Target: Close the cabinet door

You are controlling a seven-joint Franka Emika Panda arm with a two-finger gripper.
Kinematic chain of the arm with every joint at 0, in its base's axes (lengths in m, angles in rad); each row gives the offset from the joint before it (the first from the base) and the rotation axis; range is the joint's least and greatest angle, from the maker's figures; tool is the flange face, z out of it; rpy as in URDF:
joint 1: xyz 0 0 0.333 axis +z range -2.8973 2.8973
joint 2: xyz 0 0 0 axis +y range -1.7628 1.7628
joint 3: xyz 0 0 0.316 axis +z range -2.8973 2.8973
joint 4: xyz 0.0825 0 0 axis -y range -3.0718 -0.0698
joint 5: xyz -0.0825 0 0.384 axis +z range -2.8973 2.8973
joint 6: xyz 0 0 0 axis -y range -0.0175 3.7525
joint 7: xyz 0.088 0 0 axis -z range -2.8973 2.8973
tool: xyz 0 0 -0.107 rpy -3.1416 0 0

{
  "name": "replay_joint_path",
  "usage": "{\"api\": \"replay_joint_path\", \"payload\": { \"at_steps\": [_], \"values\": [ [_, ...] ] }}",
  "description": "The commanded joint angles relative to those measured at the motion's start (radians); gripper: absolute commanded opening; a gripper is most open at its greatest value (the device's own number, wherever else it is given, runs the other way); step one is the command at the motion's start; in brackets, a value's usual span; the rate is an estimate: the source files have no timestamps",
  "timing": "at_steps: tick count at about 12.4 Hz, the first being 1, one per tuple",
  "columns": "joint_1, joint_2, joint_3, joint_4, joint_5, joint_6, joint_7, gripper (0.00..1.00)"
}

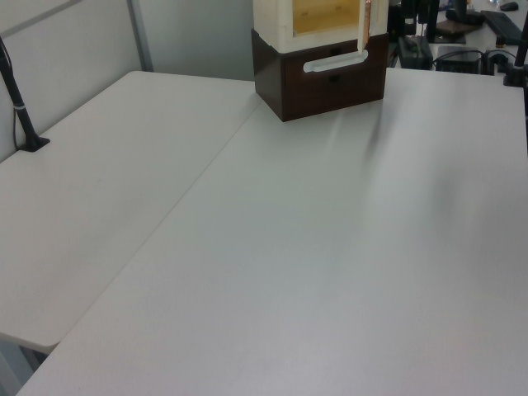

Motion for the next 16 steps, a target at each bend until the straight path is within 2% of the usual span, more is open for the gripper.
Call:
{"api": "replay_joint_path", "payload": {
  "at_steps": [1,5,9,13,14,16],
  "values": [
    [0.001,-0.017,-0.007,-0.019,-0.042,0.025,0.011,1.0],
    [-0.015,-0.019,-0.023,-0.019,-0.065,0.028,0.022,1.0],
    [-0.091,-0.02,-0.033,-0.016,-0.067,0.048,0.014,1.0],
    [-0.082,-0.016,-0.03,-0.016,-0.093,0.048,0.02,1.0],
    [-0.088,-0.011,-0.032,-0.016,-0.12,0.051,0.011,1.0],
    [-0.107,-0.006,-0.038,-0.009,-0.131,0.149,0.011,1.0]
  ]
}}
